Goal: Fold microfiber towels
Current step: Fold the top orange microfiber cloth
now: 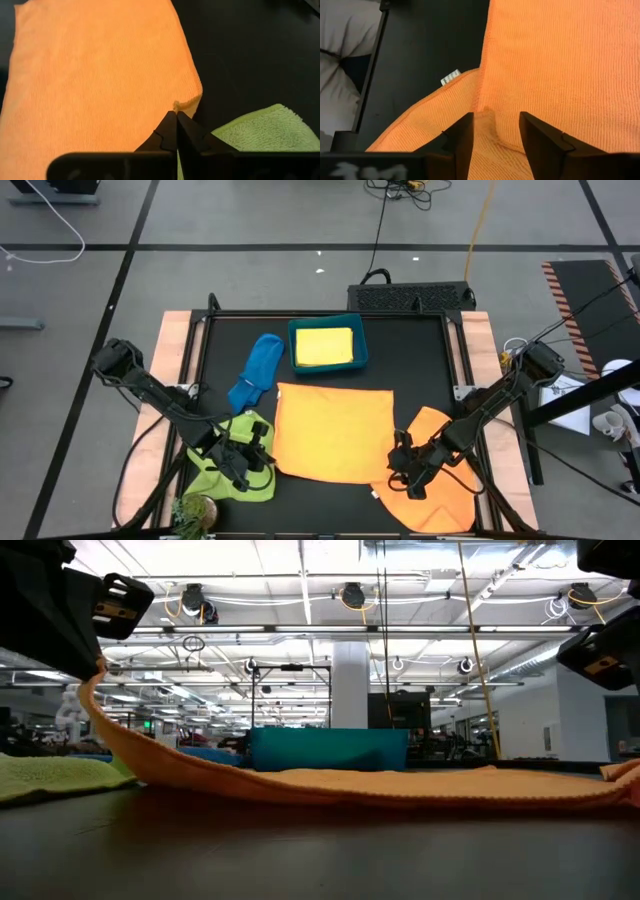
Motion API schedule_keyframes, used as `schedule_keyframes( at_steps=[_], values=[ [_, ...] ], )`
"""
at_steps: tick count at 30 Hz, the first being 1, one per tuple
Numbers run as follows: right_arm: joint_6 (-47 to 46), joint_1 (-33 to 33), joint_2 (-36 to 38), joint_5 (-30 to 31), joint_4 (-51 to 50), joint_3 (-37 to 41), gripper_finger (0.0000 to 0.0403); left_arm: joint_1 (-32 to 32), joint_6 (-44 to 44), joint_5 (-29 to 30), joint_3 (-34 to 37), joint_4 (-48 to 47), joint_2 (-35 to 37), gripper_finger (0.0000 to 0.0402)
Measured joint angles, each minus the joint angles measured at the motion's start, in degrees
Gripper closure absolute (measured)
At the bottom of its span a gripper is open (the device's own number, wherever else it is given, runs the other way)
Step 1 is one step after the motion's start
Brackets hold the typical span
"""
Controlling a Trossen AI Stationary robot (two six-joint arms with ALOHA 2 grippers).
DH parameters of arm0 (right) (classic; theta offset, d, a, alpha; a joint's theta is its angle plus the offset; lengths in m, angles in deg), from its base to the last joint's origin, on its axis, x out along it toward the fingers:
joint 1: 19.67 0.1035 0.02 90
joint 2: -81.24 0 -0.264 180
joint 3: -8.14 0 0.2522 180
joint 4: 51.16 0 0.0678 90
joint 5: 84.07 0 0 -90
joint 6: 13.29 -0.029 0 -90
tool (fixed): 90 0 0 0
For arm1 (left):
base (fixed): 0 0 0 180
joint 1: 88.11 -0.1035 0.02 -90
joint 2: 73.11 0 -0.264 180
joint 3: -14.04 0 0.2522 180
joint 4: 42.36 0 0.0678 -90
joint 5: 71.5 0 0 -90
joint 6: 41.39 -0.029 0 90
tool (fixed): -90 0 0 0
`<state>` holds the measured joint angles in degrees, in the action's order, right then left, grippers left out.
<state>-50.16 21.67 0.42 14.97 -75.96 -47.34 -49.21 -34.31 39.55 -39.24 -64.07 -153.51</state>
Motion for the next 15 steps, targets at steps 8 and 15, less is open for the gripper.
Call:
schedule_keyframes(
  at_steps=[8, 15],
  values=[
    [-1.36, 0.0, 0.0, -0.04, 0.06, 0.0, 0.0261, -0.01, 0.64, -0.01, 0.01, -0.02, 0.0, 0.0401],
    [-2.59, 0.0, -2.17, -0.26, 2.33, 0.04, 0.0261, 0.0, 0.7, -0.01, 0.0, 0.02, 0.0, 0.0401]
  ],
)
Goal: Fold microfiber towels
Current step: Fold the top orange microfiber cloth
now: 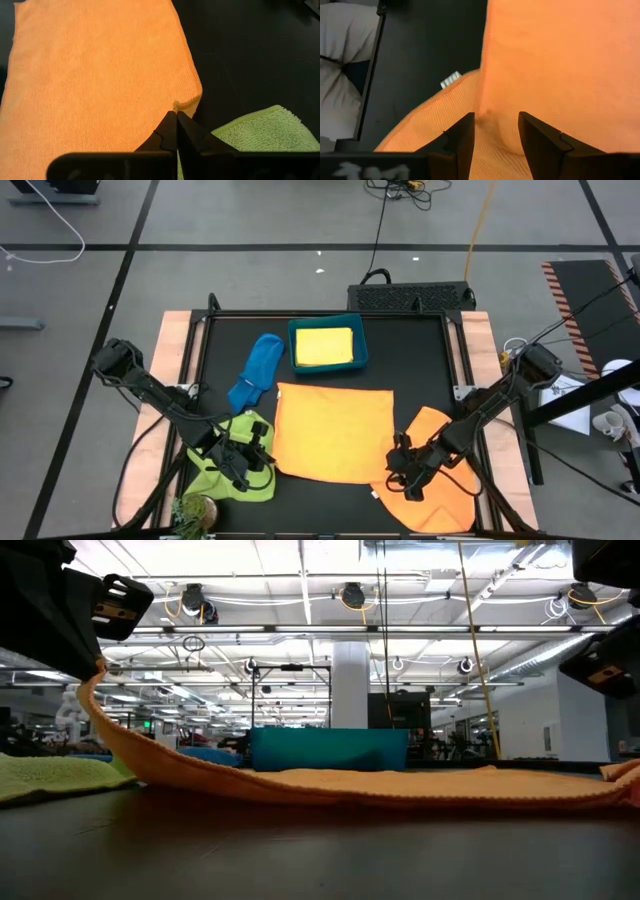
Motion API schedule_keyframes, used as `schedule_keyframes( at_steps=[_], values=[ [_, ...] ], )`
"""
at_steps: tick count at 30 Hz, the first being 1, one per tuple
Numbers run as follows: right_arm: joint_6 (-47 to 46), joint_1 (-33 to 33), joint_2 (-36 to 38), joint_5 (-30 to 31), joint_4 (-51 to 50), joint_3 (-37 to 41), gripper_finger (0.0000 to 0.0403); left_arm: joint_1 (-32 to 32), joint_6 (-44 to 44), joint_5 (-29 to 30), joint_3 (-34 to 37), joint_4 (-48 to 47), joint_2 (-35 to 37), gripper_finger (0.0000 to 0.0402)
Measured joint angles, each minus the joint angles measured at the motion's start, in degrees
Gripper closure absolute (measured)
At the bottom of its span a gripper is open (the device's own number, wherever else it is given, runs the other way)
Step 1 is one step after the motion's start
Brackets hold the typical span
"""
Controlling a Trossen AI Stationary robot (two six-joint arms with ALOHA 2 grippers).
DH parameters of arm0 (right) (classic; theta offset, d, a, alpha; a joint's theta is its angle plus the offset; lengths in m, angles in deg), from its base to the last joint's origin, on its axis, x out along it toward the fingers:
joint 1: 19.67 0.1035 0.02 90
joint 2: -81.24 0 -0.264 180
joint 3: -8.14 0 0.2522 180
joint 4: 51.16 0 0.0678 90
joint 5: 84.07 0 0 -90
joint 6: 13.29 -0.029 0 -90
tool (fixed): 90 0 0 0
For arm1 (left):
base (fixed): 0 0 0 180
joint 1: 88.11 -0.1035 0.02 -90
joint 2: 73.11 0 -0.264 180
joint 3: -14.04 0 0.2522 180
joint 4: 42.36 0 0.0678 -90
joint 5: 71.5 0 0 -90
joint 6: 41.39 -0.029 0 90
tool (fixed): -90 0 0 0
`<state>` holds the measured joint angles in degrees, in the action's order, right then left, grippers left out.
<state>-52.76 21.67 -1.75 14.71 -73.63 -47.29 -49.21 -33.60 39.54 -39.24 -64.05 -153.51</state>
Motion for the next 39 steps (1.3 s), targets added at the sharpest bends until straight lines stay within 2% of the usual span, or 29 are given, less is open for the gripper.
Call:
schedule_keyframes(
  at_steps=[12, 26, 39],
  values=[
    [0.2, -0.11, -2.03, -1.53, 0.77, 0.02, 0.0264, 0.02, 0.1, -0.44, 0.01, 0.01, -0.02, 0.0401],
    [2.67, -0.11, -2.01, -1.55, 0.77, 0.02, 0.0354, 0.02, 0.3, -0.5, 0.01, 0.02, -0.02, 0.0401],
    [5.8, -0.11, -1.99, -1.5, 4.17, 0.02, 0.0367, -0.01, 0.55, -1.02, 0.0, 0.04, -0.02, 0.0401]
  ],
)
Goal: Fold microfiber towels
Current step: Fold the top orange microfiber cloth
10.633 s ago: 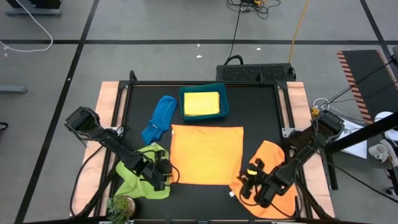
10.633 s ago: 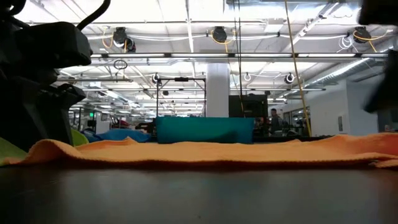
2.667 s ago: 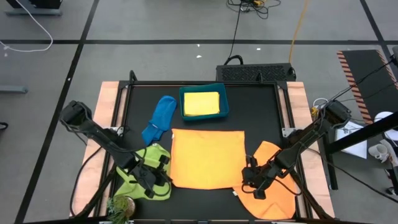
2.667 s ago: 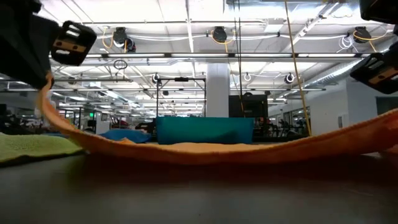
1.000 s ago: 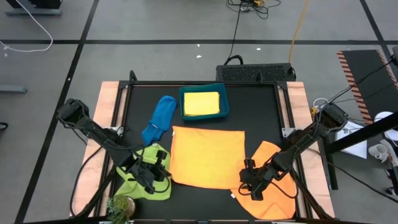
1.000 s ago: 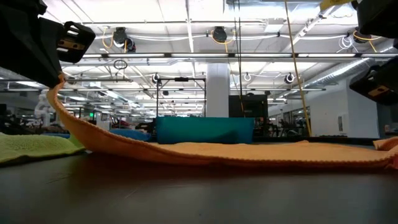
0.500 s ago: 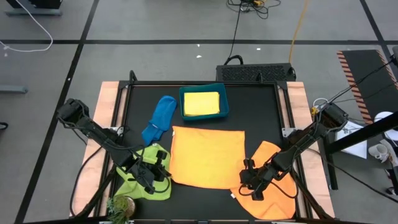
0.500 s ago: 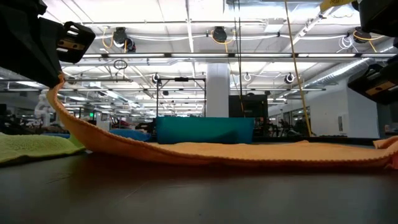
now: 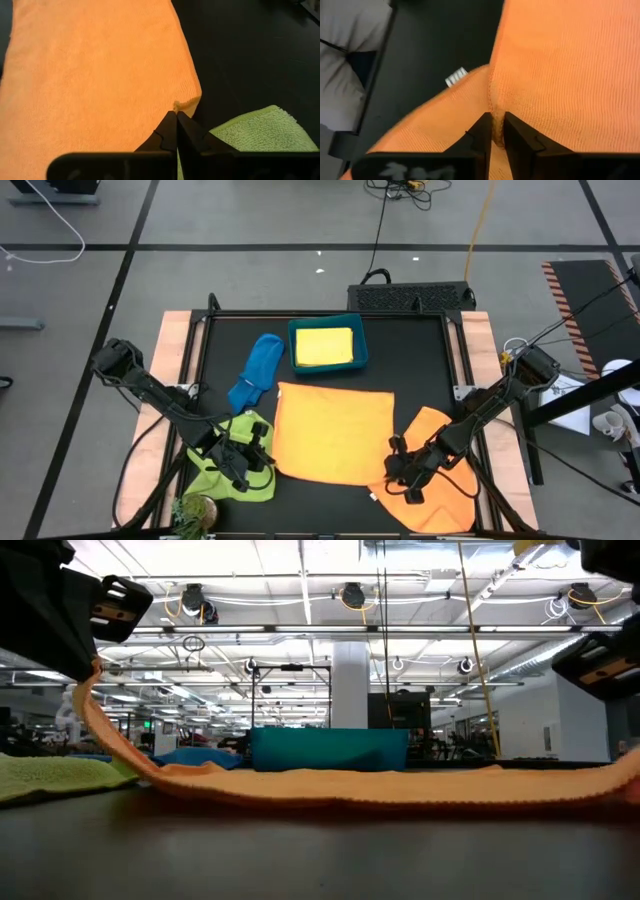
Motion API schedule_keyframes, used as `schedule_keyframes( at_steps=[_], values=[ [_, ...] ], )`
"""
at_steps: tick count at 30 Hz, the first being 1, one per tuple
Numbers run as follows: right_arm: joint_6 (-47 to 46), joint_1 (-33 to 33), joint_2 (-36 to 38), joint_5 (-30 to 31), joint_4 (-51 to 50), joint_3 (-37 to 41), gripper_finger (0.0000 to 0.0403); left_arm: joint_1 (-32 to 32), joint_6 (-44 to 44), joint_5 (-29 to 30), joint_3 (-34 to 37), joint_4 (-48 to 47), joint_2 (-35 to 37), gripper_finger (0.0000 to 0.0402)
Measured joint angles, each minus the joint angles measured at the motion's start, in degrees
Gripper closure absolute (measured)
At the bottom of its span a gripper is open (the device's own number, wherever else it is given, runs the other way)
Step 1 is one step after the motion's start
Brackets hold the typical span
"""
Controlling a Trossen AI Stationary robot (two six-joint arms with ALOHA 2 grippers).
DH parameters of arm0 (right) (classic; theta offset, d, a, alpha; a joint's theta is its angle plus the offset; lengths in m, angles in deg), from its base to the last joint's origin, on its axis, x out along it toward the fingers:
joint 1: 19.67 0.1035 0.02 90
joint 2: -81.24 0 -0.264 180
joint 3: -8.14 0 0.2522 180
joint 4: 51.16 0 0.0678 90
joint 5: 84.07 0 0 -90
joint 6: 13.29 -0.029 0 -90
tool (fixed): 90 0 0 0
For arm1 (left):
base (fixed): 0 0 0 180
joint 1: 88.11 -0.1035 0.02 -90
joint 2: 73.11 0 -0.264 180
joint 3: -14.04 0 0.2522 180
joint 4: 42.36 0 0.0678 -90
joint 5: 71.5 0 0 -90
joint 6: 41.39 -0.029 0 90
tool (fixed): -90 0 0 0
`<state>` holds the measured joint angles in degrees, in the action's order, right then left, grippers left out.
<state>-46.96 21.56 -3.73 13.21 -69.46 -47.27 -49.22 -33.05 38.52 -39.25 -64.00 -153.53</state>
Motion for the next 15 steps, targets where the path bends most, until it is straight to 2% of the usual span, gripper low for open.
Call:
schedule_keyframes(
  at_steps=[6, 11, 15],
  values=[
    [3.34, 0.0, 0.2, 0.08, 3.78, -0.02, 0.0368, 0.02, 0.39, -0.29, 0.02, -0.02, 0.0, 0.0401],
    [4.27, 0.0, 0.2, 0.1, 4.0, -0.02, 0.0395, 0.0, 0.41, -0.27, 0.02, 0.02, -0.02, 0.0401],
    [4.41, 0.02, 0.2, 0.43, 5.76, -0.02, 0.0399, 0.02, 0.64, -0.74, 0.02, 1.55, -0.02, 0.0401]
  ],
)
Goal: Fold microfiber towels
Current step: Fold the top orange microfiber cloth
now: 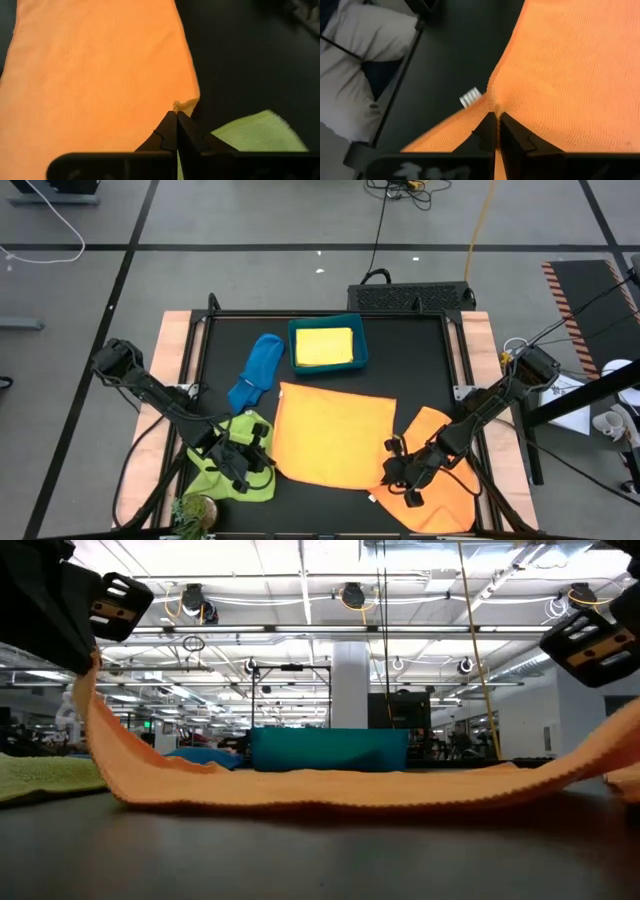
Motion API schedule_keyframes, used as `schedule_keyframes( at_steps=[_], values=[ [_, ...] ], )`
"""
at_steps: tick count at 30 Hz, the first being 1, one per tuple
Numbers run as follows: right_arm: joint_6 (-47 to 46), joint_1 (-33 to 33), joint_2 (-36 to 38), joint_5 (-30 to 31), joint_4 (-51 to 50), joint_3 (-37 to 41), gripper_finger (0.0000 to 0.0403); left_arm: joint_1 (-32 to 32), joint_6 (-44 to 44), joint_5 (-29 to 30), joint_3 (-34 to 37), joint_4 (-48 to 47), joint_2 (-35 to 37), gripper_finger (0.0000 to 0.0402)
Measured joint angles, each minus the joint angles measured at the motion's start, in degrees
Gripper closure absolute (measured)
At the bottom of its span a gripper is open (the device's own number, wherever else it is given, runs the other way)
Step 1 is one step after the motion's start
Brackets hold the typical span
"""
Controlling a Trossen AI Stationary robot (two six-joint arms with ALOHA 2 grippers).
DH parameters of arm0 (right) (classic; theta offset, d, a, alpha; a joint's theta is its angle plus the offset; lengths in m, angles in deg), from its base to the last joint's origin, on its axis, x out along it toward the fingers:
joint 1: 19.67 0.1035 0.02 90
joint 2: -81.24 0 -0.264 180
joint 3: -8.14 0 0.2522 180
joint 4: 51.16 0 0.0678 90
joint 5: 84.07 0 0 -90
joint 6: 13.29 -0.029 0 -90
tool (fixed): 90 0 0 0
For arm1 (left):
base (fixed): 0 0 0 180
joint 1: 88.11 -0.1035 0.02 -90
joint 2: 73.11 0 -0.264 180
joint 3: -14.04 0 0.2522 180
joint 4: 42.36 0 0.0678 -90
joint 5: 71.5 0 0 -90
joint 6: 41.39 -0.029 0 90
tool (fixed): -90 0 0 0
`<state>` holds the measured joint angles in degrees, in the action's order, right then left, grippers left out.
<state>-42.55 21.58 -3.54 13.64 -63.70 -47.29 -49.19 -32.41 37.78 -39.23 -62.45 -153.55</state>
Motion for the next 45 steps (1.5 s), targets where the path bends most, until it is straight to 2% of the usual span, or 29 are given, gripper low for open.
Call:
schedule_keyframes(
  at_steps=[6, 9, 18, 21, 27, 33, 40, 45],
  values=[
    [-1.54, 1.26, 0.0, 5.01, 3.28, 0.0, 0.0401, 0.78, 3.87, -2.76, 0.0, 0.81, 0.0, 0.0401],
    [-1.78, 2.8, 0.0, 10.16, 4.18, -0.02, 0.0402, 1.8, 5.36, -2.72, -0.01, -0.61, 0.07, 0.0401],
    [-1.38, 5.9, 4.88, 30.72, 2.55, -0.02, 0.0402, 2.46, 8.08, 9.6, -0.02, -9.22, 10.52, 0.0401],
    [-2.89, 6.53, 6.84, 35.73, -0.56, -0.04, 0.0402, 1.33, 8.63, 11.6, -0.02, -12.72, 13.64, 0.0401],
    [-13.31, 6.17, 7.87, 43.34, -2.94, 4.56, 0.0402, -3.2, 11.94, 12.34, 0.0, -17.9, 14.3, 0.0401],
    [-24.63, 4.92, 8.07, 45.94, -2.75, 11.66, 0.0403, -9.75, 9.72, 12.38, 1.21, -16.96, 13.33, 0.0401],
    [-29.13, 3.91, 9.52, 51.18, -2.74, 15.94, 0.0403, -18.94, 7.57, 12.45, 4.4, -16.51, 13.3, 0.0401],
    [-31.34, 1.41, 10.03, 52.08, -2.72, 17.94, 0.0403, -24.86, 3.36, 10.17, 7.42, -9.58, 13.29, 0.0401]
  ],
)
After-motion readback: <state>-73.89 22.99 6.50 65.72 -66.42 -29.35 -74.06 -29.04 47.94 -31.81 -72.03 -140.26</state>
